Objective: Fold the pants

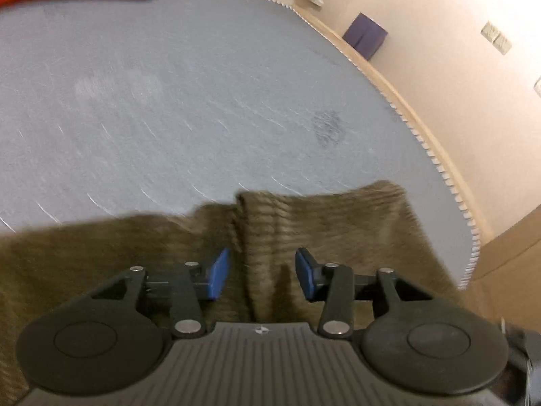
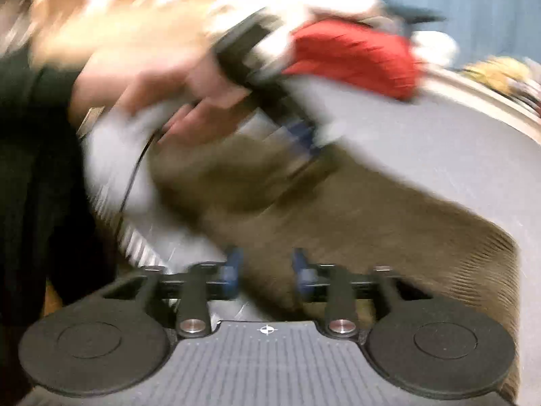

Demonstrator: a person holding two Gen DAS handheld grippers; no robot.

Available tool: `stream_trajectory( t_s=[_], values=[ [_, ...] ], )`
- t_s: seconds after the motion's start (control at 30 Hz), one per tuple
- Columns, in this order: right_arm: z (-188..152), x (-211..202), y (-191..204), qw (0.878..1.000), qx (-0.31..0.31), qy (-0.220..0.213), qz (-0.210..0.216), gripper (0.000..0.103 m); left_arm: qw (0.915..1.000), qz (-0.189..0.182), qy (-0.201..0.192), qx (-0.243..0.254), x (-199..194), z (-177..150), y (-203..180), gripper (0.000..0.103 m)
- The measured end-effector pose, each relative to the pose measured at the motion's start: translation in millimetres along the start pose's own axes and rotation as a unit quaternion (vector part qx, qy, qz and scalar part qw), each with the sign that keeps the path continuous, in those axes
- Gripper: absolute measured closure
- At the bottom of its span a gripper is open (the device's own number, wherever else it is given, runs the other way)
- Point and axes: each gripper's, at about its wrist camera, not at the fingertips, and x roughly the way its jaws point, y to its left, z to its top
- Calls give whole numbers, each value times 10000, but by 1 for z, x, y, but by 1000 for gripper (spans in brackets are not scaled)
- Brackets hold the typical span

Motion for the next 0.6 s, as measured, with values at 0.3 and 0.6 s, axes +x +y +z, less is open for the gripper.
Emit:
stream_trajectory(
  t_s=[0.3, 0.6],
  values=[
    [-31, -25, -110, 8949, 3159, 0, -3152, 29, 9992, 214, -13, 335, 12, 3, -11, 88],
    [-73, -16, -146, 8539, 4548, 296, -2513, 25, 9916, 1116, -214, 620, 3, 0, -17, 55]
  ],
)
